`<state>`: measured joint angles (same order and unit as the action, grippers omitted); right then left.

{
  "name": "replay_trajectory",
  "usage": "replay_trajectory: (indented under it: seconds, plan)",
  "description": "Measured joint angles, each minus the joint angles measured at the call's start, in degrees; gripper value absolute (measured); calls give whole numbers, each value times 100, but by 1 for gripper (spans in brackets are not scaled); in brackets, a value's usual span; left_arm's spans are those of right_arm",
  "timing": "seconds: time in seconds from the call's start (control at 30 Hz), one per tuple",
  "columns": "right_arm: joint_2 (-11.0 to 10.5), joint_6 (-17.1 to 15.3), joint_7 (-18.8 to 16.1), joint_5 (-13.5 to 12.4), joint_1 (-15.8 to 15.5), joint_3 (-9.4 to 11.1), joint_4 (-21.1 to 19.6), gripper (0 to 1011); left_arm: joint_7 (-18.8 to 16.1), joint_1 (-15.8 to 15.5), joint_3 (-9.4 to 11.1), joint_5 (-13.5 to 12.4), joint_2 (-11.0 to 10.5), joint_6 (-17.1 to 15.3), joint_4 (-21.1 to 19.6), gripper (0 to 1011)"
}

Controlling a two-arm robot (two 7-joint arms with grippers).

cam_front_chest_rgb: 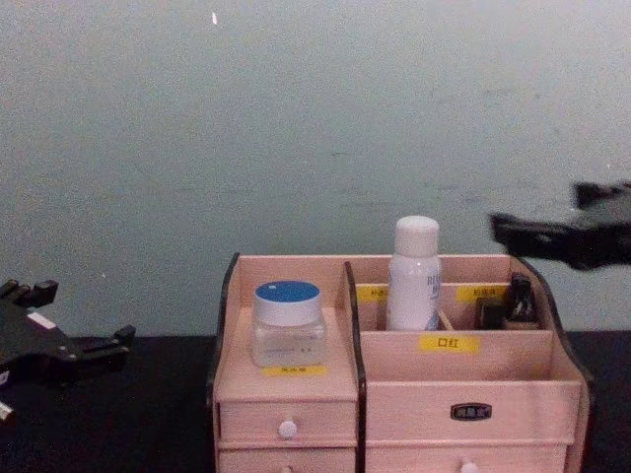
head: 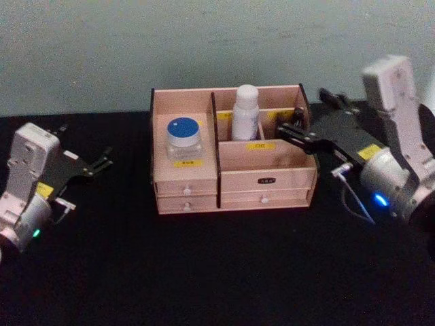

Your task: Pick up the facial cleanser and watermelon frost from the table and place them into the tiered storage box.

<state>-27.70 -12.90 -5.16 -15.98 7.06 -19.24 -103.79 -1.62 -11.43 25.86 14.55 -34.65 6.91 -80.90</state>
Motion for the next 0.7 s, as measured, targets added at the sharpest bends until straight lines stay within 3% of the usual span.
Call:
replay_trajectory:
  seconds: [0.1,0.3,0.5,0.7]
  plan:
    - [57,43,432,172,-347,193,-68,1000,0,0,0,0,0,0,0,1001]
    - [293,182,994,377,-729,475,59,1000,0,0,0,0,0,0,0,1001]
    - [467,246,1200,517,-819,617,271,1000,0,0,0,0,0,0,0,1001]
    - [590,116,1188,521,-791,687,520,1000,0,0,0,0,0,0,0,1001]
